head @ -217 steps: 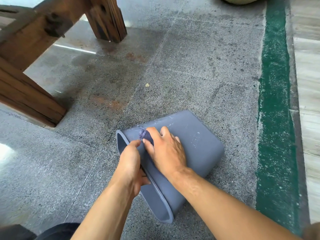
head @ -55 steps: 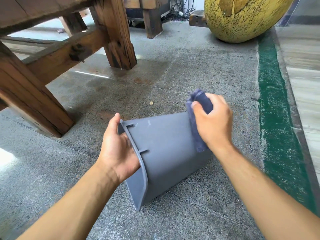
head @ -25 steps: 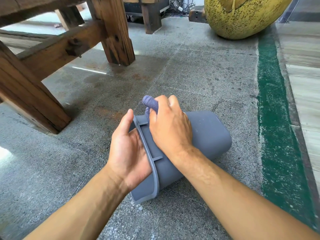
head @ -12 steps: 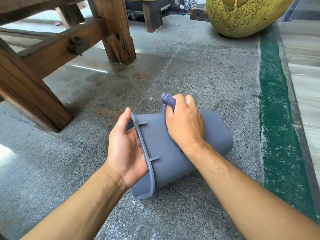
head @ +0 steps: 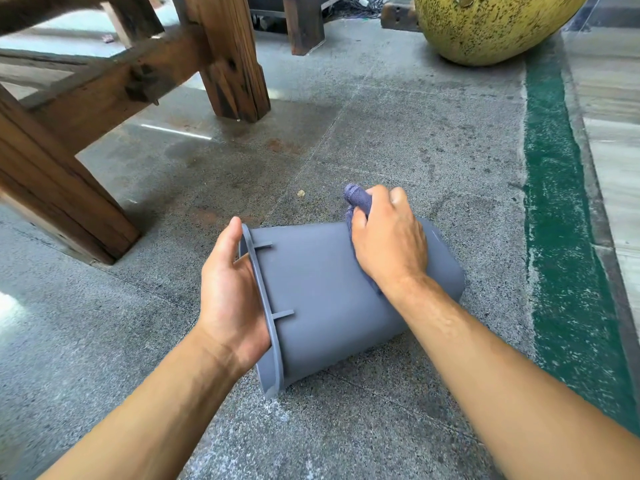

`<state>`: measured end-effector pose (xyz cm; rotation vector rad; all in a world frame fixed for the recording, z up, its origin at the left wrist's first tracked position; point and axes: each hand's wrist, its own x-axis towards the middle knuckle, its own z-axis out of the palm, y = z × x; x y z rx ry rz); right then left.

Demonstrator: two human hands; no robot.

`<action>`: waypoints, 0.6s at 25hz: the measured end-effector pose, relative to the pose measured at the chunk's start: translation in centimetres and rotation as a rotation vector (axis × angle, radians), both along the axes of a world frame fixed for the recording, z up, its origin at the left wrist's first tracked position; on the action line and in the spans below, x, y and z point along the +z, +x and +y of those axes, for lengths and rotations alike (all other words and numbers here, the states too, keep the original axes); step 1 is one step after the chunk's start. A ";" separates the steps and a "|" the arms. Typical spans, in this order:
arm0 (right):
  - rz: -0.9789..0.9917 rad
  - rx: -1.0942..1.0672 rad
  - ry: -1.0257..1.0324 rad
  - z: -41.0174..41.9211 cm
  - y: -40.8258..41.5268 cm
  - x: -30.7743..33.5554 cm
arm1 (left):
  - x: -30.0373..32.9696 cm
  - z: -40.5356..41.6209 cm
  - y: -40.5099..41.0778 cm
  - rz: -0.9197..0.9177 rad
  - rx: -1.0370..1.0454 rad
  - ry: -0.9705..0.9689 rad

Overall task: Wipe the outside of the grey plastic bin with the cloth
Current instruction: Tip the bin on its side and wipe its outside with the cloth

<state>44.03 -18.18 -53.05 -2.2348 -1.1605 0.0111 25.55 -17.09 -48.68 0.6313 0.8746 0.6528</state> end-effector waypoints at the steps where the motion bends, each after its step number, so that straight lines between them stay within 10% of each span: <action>1: 0.002 -0.004 -0.001 0.1 0.4 -0.2 | 0.0 0.2 0.0 0.004 0.006 -0.001; 15: 0.077 -0.270 -0.069 -1.3 7.7 -2.7 | -0.4 1.3 0.0 0.093 0.030 0.004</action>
